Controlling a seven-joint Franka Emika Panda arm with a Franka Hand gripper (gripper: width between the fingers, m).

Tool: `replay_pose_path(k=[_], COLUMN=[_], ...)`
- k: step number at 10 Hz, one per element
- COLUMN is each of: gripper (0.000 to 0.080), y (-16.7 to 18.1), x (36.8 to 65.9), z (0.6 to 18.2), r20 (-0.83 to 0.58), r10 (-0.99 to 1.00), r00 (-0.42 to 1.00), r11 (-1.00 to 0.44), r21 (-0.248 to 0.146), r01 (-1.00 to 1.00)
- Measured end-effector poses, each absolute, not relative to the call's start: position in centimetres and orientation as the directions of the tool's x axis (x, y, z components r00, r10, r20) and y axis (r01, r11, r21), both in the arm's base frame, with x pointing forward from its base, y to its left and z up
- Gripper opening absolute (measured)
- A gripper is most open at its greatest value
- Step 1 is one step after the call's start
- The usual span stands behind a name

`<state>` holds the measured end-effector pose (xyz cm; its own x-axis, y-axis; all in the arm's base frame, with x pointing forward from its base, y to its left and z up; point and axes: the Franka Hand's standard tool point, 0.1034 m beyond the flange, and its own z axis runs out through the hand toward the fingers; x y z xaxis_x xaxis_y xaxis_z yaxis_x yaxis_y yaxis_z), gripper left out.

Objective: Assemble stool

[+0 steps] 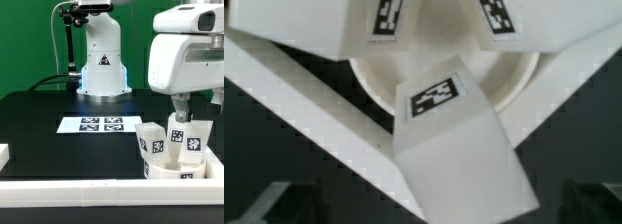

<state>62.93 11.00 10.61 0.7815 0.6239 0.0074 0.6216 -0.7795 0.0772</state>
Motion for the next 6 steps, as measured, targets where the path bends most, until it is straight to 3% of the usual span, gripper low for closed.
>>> replay_pose_path(k=[6], gripper=[0.0649], y=[10.5], x=[62.3], z=[9.0], r20=[0.003], r10=[0.644], r00=[0.765], r11=[-0.762], r21=[0.083], r01=[0.642])
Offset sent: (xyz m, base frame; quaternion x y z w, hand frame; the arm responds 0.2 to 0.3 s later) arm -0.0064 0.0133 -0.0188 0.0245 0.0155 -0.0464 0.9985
